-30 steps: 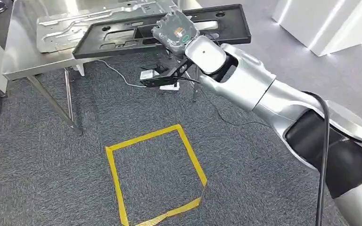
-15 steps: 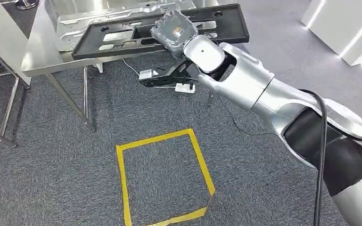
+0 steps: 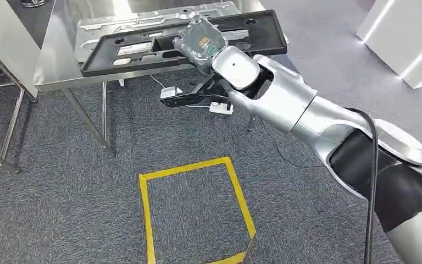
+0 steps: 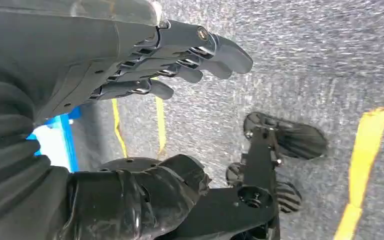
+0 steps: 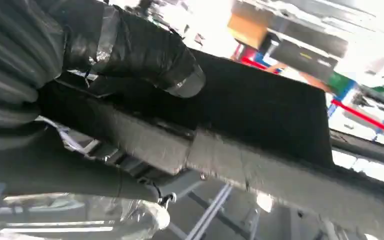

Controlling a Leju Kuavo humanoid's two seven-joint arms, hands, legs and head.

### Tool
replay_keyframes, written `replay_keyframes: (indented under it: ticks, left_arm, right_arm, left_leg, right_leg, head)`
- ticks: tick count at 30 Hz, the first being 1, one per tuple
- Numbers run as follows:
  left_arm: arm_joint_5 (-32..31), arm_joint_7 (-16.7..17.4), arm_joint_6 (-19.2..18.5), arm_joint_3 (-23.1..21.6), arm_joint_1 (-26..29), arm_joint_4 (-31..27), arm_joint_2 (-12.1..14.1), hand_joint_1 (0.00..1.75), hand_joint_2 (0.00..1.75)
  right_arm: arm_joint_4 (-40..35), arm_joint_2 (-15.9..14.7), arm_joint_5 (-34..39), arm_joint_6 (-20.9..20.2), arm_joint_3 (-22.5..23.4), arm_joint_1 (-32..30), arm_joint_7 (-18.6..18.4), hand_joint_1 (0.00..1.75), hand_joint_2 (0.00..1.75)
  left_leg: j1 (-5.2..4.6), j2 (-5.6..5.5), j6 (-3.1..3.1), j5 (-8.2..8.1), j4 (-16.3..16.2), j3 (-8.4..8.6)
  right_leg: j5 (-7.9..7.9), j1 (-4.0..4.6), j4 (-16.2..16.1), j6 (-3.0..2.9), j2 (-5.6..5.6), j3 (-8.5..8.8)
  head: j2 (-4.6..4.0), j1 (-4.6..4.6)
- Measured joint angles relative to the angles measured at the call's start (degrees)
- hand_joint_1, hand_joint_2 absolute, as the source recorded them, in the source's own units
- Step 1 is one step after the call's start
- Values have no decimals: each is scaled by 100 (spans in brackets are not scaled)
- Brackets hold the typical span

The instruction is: Take the parts from the cabinet and place them on the table.

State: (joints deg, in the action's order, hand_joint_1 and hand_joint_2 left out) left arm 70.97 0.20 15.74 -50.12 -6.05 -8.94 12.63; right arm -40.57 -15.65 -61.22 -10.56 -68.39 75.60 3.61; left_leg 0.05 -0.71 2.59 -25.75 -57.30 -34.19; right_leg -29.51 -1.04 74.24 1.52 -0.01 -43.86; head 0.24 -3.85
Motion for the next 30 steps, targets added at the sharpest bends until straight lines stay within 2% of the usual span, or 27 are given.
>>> replay_keyframes:
  ticks: [1,2,3,4,5,6,7,9,10,12,13,14,15,16,18,19,20,23,24,25,26,28,29,30]
  left_arm:
    - [0,4,-2,0,1,0,0,0,175]
    - [0,11,-6,0,6,0,0,0,175]
    - [2,20,-11,0,5,0,0,0,175]
    - [4,24,-13,0,-3,0,0,0,175]
    - [13,28,-22,0,-12,0,0,0,175]
    - [22,31,-26,-2,-16,0,0,0,175]
    - [31,39,-33,-2,-7,0,0,0,175]
    - [50,79,-63,-2,10,0,17,0,175]
    - [61,79,-83,-2,10,0,20,0,175]
    - [101,79,-125,-2,-6,0,50,0,175]
    - [107,74,-129,0,-2,0,55,0,175]
    - [109,61,-129,0,2,0,55,0,175]
    - [116,57,-129,0,8,0,55,0,175]
    - [120,42,-129,0,13,0,55,0,175]
    - [116,44,-118,0,29,0,63,0,175]
    - [116,57,-100,0,32,0,63,0,175]
    - [116,83,-83,2,26,0,74,0,175]
    - [114,131,-70,2,31,0,94,0,175]
    - [111,140,-57,2,42,0,96,0,175]
    - [111,140,-59,0,41,0,96,0,175]
    - [111,138,-59,2,34,0,96,0,175]
    - [114,120,-63,2,22,0,96,0,175]
    - [114,107,-68,2,23,0,96,0,175]
    - [116,94,-72,2,31,0,96,0,175]
  right_arm:
    - [2,-6,0,2,0,10,0,175,175]
    - [2,-11,0,4,0,36,0,175,175]
    - [2,-11,0,7,0,54,0,175,175]
    - [2,-7,0,15,0,70,0,175,175]
    - [2,0,-2,26,0,91,0,175,175]
    - [2,18,-4,31,0,71,0,175,175]
    - [2,39,-11,42,0,62,-2,175,175]
    - [17,81,-20,61,0,66,-35,175,175]
    - [30,124,-20,83,0,66,-41,175,175]
    - [57,212,-31,153,0,63,-42,175,175]
    - [68,254,-39,162,0,44,-37,175,175]
    - [81,267,-57,164,0,24,-35,175,175]
    - [92,282,-72,164,0,18,-35,175,175]
    - [103,284,-72,164,0,28,-35,175,175]
    - [127,282,-98,153,0,118,-57,175,175]
    - [136,280,-118,146,0,184,-72,175,175]
    - [142,273,-125,142,0,261,-99,175,175]
    - [157,251,-129,109,0,330,-120,175,175]
    - [164,227,-133,72,0,361,-125,175,175]
    - [168,201,-144,33,0,402,-142,175,175]
    - [173,184,-151,-4,0,465,-160,175,175]
    - [173,131,-151,-35,0,495,-192,175,175]
    - [173,96,-149,-77,0,495,-210,175,175]
    - [173,25,-138,-114,0,497,-223,175,175]
  left_leg:
    - [6,-21,-17,-61,-36,44]
    - [15,-39,-41,-139,-94,91]
    - [16,-49,-72,-219,-155,108]
    - [-16,-65,-129,-278,-215,50]
    - [-8,-70,-159,-304,-242,39]
    - [8,-67,-184,-293,-228,48]
    - [22,-70,-210,-295,-172,59]
    - [29,-34,-275,-383,-223,66]
    - [29,-2,-302,-476,-439,-28]
    - [55,10,-351,-751,-1292,-529]
    - [63,15,-369,-823,-1673,-799]
    - [64,19,-377,-763,-1837,-976]
    - [65,21,-378,-571,-1727,-1006]
    - [66,26,-368,-288,-1399,-919]
    - [66,40,-328,354,-376,-535]
    - [43,42,-314,278,-252,-421]
    - [-8,38,-273,257,-132,-396]
    - [-22,43,-188,215,-116,-370]
    - [42,56,-157,227,-37,-283]
    - [20,53,-125,207,-9,-228]
    - [14,56,-60,175,-11,-198]
    - [2,58,-9,112,-15,-124]
    - [1,50,0,77,-18,-81]
    - [2,27,-2,36,-28,-33]
  right_leg:
    - [301,-16,-351,4,-3,87]
    - [647,-29,-861,6,-3,255]
    - [797,-42,-1231,3,2,353]
    - [701,-28,-1236,1,22,436]
    - [613,-14,-1323,-53,45,474]
    - [615,12,-1342,-66,45,461]
    - [592,30,-1334,-103,46,468]
    - [597,-16,-1435,-163,45,560]
    - [575,-21,-1458,-195,31,604]
    - [533,-8,-1466,-243,41,654]
    - [499,-1,-1465,-248,41,686]
    - [464,4,-1465,-245,40,728]
    - [427,7,-1465,-239,38,781]
    - [384,9,-1465,-231,30,840]
    - [292,10,-1465,-207,21,969]
    - [268,20,-1488,-179,21,976]
    - [265,22,-1482,-157,34,961]
    - [239,13,-1541,-66,37,1005]
    - [175,9,-1509,-24,32,992]
    - [117,12,-1333,-19,26,937]
    - [-40,16,-919,-25,29,713]
    - [-324,17,13,-20,27,170]
    - [-326,15,278,-12,27,-25]
    - [-187,10,263,-9,25,-96]
  head:
    - [0,4]
    - [0,2]
    - [0,2]
    - [0,0]
    - [0,20]
    - [0,24]
    - [0,-2]
    - [0,6]
    - [0,39]
    - [0,39]
    - [0,42]
    - [0,37]
    - [0,46]
    - [0,37]
    - [0,39]
    - [0,35]
    - [0,50]
    - [0,50]
    - [0,42]
    - [0,35]
    - [0,28]
    - [0,28]
    - [0,37]
    - [0,29]
